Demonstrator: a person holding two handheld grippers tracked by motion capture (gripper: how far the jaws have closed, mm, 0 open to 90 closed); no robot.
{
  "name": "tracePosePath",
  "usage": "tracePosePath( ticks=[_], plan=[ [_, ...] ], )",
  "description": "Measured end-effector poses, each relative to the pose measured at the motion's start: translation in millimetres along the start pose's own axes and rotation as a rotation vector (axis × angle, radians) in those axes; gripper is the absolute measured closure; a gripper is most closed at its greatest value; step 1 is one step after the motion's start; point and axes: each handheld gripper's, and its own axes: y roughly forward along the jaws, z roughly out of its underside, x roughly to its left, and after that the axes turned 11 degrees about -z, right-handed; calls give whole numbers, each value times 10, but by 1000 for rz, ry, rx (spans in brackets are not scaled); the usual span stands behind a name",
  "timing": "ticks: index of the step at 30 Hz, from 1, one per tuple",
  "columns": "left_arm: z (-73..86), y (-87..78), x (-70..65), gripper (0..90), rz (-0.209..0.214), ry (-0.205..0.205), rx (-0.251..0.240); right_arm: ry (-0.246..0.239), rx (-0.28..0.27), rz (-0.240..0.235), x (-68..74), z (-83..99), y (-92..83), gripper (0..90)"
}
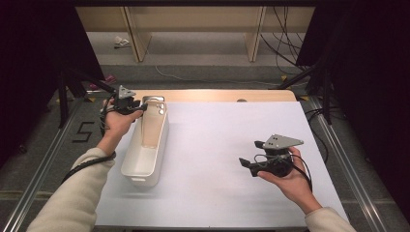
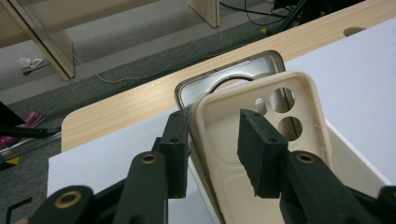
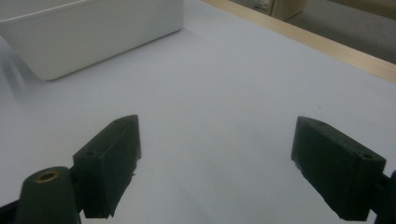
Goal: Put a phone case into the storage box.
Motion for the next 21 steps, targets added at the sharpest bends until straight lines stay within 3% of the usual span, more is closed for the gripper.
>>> tracePosePath(
  ticks=[9, 12, 21],
  plan=[
    [2, -184, 20, 543, 33, -38, -45, 2, 2, 2, -6, 5, 4, 165],
    [13, -255, 22, 522, 53, -84, -61, 2, 3, 2, -5, 6, 8, 165],
    [35, -415, -5, 436, 76, -96, -78, 3, 2, 6, -6, 6, 8, 165]
  ],
)
